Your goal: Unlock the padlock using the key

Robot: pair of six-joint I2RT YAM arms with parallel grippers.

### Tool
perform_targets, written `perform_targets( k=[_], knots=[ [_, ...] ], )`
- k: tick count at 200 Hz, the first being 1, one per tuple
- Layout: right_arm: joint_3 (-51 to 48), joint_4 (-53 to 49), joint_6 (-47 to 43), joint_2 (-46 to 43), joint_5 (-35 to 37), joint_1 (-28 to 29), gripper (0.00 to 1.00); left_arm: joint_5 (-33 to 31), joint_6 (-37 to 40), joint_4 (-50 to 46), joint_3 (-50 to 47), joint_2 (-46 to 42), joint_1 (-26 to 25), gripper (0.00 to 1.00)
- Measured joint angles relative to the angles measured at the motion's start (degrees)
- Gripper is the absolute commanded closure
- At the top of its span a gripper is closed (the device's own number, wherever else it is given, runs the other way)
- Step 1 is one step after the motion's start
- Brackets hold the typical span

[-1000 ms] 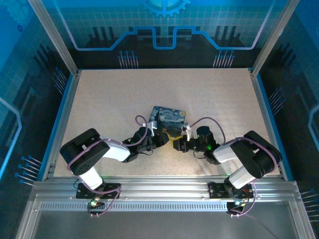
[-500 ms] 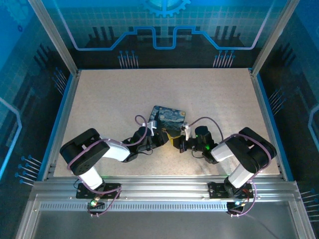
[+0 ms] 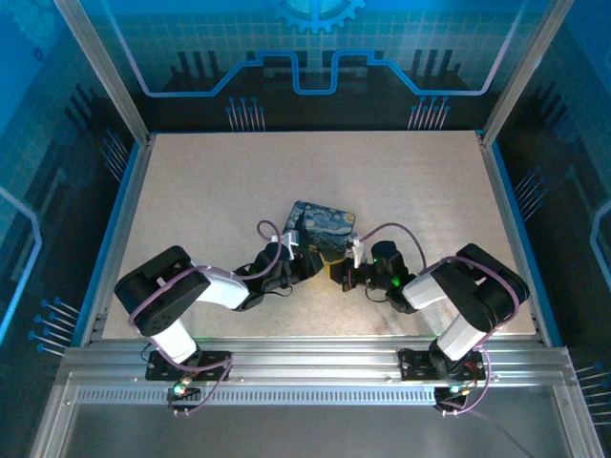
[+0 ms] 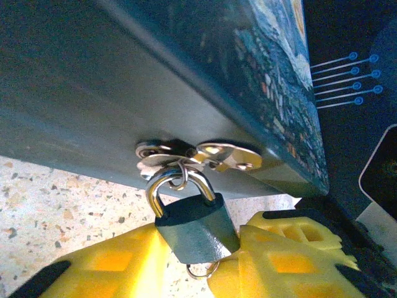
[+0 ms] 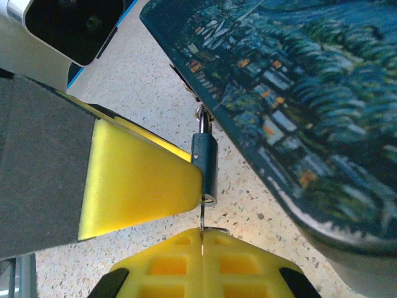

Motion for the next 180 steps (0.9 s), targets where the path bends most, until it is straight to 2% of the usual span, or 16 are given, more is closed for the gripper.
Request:
perform_targets(
  k=[36,78,180],
  knots=[
    [0.00,0.15,0.74,0.00,1.36,0.09,1.00,0.20,-0.04,-1.51,0.00,-2.78,0.00,0.45],
    [-0.02,0.13,4.04,0.00,1.36,0.74,1.00,-0.35,-0.35,-3.02,-0.76,-8.17,0.81,0.39],
    [-0.17,-0.31,17.22,-0.28,2.14,3.15,1.00,-6.93,-14.51,-4.39,-9.62,-14.23,1.18,0.42]
  ],
)
